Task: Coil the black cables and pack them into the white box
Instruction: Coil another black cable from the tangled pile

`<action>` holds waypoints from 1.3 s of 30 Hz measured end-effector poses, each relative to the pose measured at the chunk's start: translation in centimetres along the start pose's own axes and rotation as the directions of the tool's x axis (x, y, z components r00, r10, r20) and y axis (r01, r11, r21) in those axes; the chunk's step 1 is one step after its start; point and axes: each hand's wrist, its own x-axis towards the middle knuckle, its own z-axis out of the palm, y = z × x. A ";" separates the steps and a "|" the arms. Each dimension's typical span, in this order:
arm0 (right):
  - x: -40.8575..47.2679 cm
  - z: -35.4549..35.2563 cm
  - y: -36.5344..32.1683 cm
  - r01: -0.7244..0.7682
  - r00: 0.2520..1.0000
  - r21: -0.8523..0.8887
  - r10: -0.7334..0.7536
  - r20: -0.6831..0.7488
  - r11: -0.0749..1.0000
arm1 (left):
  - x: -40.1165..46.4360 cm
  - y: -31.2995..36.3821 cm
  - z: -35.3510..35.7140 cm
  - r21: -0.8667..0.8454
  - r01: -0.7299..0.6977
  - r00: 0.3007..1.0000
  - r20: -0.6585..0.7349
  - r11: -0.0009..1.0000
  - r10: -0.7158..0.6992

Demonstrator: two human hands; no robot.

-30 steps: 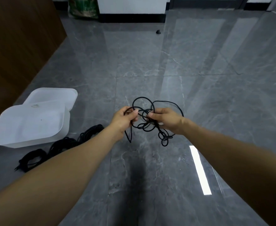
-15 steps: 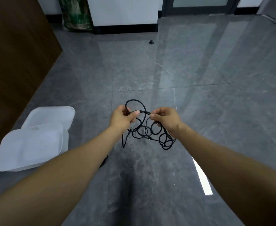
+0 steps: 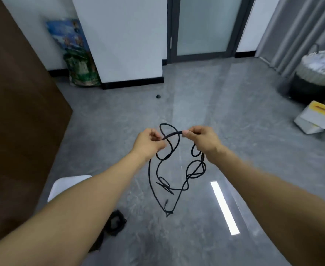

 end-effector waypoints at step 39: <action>-8.5 -21.8 -42.9 0.043 0.995 0.055 -0.038 -0.094 0.998 | -5.3 49.0 -6.9 0.330 -0.445 0.895 0.202 0.832 0.399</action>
